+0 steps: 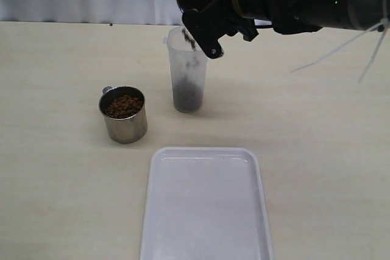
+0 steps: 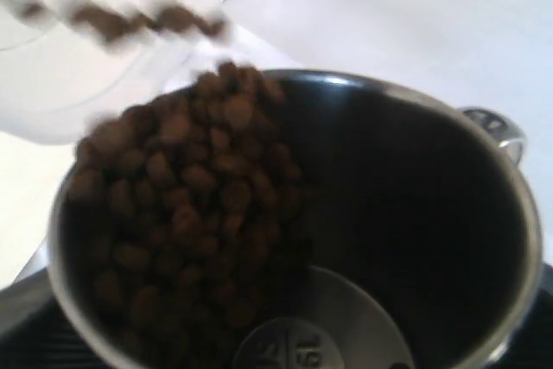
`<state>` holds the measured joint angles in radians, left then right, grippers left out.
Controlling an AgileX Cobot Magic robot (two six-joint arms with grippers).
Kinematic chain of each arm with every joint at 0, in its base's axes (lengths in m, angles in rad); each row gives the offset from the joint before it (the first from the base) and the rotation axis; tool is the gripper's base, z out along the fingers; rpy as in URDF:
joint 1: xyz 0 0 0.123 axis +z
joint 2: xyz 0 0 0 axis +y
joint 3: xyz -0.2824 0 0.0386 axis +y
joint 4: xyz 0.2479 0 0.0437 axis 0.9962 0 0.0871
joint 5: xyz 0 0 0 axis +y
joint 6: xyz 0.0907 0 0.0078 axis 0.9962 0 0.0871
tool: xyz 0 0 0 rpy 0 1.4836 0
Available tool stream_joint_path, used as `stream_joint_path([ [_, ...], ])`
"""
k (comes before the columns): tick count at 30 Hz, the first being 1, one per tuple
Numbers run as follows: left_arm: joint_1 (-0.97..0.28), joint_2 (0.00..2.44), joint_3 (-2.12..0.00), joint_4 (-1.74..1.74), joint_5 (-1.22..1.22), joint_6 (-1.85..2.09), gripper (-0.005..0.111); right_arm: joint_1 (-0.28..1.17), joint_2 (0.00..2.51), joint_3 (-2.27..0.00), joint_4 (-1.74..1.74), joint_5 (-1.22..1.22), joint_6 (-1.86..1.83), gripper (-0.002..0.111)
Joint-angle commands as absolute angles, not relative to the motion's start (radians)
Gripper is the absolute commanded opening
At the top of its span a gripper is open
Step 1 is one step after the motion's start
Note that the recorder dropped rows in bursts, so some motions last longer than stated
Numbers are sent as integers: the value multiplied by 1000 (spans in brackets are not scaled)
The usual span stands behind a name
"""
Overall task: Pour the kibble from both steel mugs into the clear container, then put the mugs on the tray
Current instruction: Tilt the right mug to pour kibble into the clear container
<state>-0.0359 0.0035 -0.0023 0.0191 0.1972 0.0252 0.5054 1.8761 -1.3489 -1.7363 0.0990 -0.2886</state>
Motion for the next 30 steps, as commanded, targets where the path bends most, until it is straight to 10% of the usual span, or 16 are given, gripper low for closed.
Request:
stream_joint_path([
  [1,-41,0,0,12,188,25,0,526,1869,-1360,-1744,106,-306,5],
  [30,-41,0,0,12,183,25,0,608,1869,-1360,-1744,256,-550,5],
])
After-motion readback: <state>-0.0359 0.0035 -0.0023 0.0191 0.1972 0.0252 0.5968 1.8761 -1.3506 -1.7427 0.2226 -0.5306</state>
